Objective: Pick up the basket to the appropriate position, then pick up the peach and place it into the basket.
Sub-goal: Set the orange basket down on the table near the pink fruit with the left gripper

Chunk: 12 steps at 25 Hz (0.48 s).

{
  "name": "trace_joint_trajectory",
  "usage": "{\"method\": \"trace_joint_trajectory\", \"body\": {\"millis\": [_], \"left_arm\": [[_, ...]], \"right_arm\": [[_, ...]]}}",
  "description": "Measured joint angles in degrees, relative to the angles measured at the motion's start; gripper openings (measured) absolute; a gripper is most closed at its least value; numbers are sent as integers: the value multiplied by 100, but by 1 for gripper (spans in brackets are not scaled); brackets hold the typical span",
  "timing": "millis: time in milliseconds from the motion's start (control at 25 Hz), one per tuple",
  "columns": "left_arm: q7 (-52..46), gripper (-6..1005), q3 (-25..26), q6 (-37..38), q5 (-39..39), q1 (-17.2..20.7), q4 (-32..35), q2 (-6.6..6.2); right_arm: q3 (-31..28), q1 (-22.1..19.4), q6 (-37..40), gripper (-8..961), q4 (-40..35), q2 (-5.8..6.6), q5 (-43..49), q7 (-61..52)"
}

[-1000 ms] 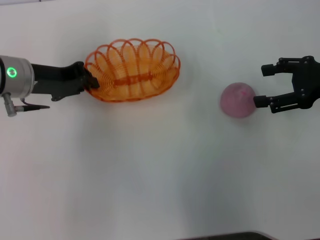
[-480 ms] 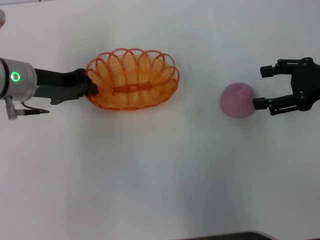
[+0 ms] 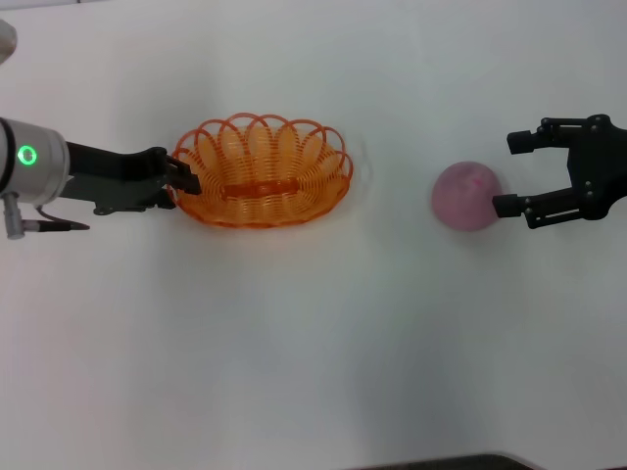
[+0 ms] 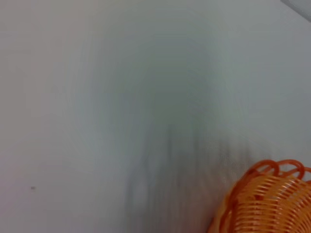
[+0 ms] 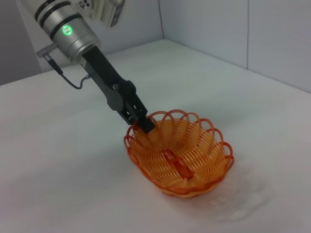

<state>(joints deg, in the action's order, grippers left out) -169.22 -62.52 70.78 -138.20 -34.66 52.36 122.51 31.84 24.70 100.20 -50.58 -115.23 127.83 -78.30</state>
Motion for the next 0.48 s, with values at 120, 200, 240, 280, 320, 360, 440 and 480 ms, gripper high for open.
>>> {"method": "trace_joint_trajectory", "body": {"millis": [120, 200, 240, 280, 320, 360, 440, 480], "left_arm": [[17, 361, 14, 50, 15, -3, 12, -43], [18, 441, 19, 87, 10, -10, 38, -47], [20, 480, 18, 103, 5, -25, 38, -50], [23, 520, 18, 121, 2, -37, 35, -52], [25, 554, 17, 132, 0, -55, 31, -55], [26, 588, 17, 132, -1, -57, 31, -57], [26, 656, 17, 137, -4, -59, 38, -61], [27, 690, 17, 137, -5, -60, 46, -65]], "right_arm": [[0, -1, 11, 941, 18, -1, 0, 12], [5, 2, 69, 942, 15, -11, 1, 14], [9, 4, 98, 942, 9, -16, 3, 14], [12, 4, 130, 942, 2, -21, 6, 15], [15, 5, 151, 942, -1, -25, 7, 15], [15, 5, 163, 942, -1, -26, 7, 16], [15, 6, 163, 942, -2, -32, 7, 17], [15, 7, 164, 942, -3, -37, 7, 17]]}}
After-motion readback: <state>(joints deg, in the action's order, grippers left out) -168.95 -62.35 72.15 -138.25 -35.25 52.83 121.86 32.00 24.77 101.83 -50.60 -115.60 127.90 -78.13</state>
